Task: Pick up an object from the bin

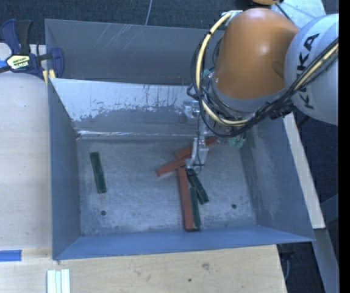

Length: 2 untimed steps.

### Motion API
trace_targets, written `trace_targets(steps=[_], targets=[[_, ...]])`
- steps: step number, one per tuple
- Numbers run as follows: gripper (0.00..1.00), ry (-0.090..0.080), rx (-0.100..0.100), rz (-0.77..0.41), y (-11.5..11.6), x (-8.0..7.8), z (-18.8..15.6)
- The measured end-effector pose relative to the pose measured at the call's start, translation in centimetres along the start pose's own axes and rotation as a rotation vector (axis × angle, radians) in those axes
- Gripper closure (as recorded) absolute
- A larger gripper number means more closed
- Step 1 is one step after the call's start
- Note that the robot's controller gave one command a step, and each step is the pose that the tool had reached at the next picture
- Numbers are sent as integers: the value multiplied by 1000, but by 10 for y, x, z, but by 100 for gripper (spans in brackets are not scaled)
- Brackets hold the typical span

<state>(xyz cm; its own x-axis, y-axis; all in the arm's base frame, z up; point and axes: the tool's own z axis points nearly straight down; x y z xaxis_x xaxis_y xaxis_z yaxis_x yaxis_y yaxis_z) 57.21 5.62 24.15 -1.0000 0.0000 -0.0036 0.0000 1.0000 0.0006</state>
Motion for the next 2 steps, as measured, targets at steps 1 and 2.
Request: trace_targets(steps=[1,2], targets=[[0,-6,0,-78,1,-9,41],[0,-4,0,-154,2,6,108]])
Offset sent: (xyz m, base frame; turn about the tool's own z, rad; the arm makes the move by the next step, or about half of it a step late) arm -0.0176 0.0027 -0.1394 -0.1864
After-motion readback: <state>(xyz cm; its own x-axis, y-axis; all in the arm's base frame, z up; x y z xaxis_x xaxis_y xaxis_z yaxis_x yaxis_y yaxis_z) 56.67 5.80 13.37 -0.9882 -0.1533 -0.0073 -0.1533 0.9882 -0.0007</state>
